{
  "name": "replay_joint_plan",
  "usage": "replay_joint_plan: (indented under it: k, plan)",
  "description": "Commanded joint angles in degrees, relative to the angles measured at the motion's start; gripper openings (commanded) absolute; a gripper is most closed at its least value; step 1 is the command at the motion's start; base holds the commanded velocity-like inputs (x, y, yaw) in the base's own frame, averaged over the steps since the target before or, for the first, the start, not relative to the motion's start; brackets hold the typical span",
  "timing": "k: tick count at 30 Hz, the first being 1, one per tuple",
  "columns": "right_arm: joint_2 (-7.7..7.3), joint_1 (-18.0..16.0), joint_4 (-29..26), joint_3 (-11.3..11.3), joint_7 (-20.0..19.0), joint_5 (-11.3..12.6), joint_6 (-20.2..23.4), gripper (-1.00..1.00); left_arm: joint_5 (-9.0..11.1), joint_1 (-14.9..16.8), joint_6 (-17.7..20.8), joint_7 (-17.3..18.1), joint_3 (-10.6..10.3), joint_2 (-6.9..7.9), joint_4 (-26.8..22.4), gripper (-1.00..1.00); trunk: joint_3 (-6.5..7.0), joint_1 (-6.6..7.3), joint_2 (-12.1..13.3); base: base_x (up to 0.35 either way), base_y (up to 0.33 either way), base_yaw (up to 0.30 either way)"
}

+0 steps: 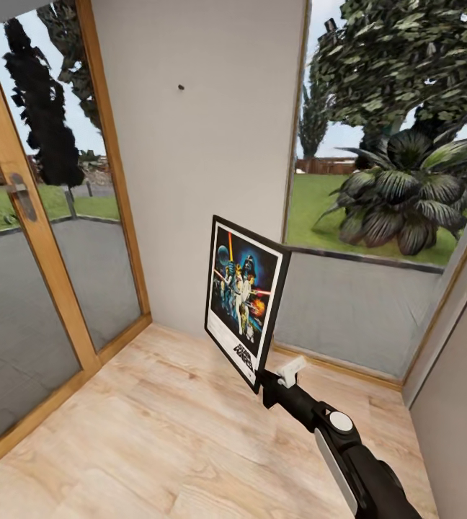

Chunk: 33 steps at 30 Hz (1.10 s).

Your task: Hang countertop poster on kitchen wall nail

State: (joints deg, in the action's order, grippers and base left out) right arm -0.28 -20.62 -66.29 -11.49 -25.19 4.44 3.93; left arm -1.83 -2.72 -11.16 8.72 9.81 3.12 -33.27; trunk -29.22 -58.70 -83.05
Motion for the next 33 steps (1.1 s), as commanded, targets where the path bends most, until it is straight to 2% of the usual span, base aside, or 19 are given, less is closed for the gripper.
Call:
replay_joint_plan:
  k: [1, 21, 25, 27, 28, 30, 33]
  plan:
    - [-0.01, 0.0, -0.1, 0.0, -0.3, 0.6, 0.5, -1.00, -0.2, 0.0, -0.1, 0.4, 0.3, -0.04, 0.0, 1.00, -0.05, -0.03, 0.0, 0.248, 0.259, 0.000]
    - [0.02, 0.0, 0.2, -0.1, -0.2, 0.6, 0.2, -1.00, -0.2, 0.0, 0.1, 0.4, 0.2, 0.01, -0.3, 1.00, -0.05, -0.03, 0.0, 0.245, 0.269, 0.000]
    - [0.02, 0.0, 0.3, -0.1, -0.2, 0.5, 0.1, -1.00, -0.2, 0.0, 0.6, 0.4, 0.2, 0.47, -2.5, 1.00, -0.05, -0.03, 0.0, 0.245, 0.277, 0.000]
    - [0.02, 0.0, 0.3, -0.2, -0.2, 0.5, 0.1, -1.00, -0.1, 0.0, 2.8, 0.4, 0.2, 0.72, -5.1, 1.00, -0.05, -0.03, 0.0, 0.247, 0.276, 0.000]
    - [0.02, 0.0, 0.3, -0.2, -0.2, 0.5, 0.1, -1.00, -0.2, 0.0, 8.4, 0.4, 0.2, 0.96, -9.9, 1.00, -0.05, -0.03, 0.0, 0.248, 0.275, 0.000]
    - [0.02, 0.0, 0.3, -0.2, -0.2, 0.5, 0.1, -1.00, -0.1, 0.0, 11.8, 0.4, 0.2, 1.07, -12.7, 1.00, -0.05, -0.03, 0.0, 0.248, 0.274, 0.000]
    - [0.02, 0.0, 0.2, -0.2, -0.2, 0.4, 0.1, -1.00, -0.1, 0.0, 13.5, 0.4, 0.2, 1.16, -14.0, 1.00, -0.05, -0.03, 0.0, 0.233, 0.257, 0.000]
